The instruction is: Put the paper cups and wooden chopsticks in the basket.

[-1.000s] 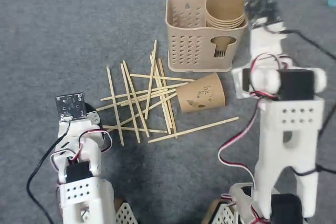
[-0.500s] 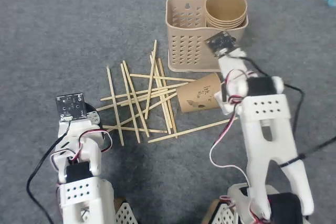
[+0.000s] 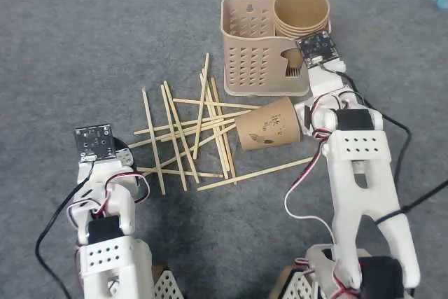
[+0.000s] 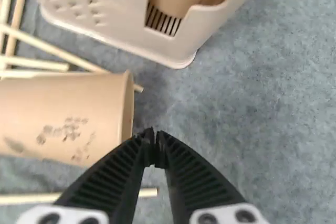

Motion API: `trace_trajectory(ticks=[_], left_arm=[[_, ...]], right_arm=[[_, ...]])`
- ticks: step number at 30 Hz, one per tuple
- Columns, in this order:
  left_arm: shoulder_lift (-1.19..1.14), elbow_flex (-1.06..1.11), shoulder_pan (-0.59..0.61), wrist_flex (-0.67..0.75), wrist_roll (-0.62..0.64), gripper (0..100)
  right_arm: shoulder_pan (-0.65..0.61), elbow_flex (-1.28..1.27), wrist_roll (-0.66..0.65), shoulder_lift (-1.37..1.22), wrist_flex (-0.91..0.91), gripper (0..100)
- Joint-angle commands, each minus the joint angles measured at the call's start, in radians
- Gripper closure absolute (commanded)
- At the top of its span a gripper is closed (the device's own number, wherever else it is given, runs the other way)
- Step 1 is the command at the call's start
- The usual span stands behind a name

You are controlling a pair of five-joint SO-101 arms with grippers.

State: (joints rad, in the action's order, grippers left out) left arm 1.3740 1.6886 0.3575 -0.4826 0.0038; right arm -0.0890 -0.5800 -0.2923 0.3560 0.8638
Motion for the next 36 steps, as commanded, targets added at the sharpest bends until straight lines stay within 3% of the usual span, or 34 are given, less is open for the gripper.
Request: trace_trajectory(ticks=[1, 10, 20, 30, 36], left_arm=[[0.014, -0.004, 0.002, 0.023, -0.012, 99], [0.014, -0.004, 0.002, 0.023, -0.012, 99], [0.014, -0.004, 0.002, 0.025, -0.012, 99], [0.014, -0.004, 0.002, 0.026, -0.012, 99], [0.014, -0.004, 0.002, 0.025, -0.012, 99]], right_arm=[[0.013, 0.006, 0.040, -0.084, -0.097, 99.1], [-0.041, 0.046, 0.040, -0.260, -0.099, 99.0], [-0.302, 0.175, 0.040, -0.142, 0.125, 99.0], [-0.576, 0.181, 0.040, -0.079, 0.104, 98.6], [-0.618, 0.232, 0.037, -0.079, 0.094, 93.9]])
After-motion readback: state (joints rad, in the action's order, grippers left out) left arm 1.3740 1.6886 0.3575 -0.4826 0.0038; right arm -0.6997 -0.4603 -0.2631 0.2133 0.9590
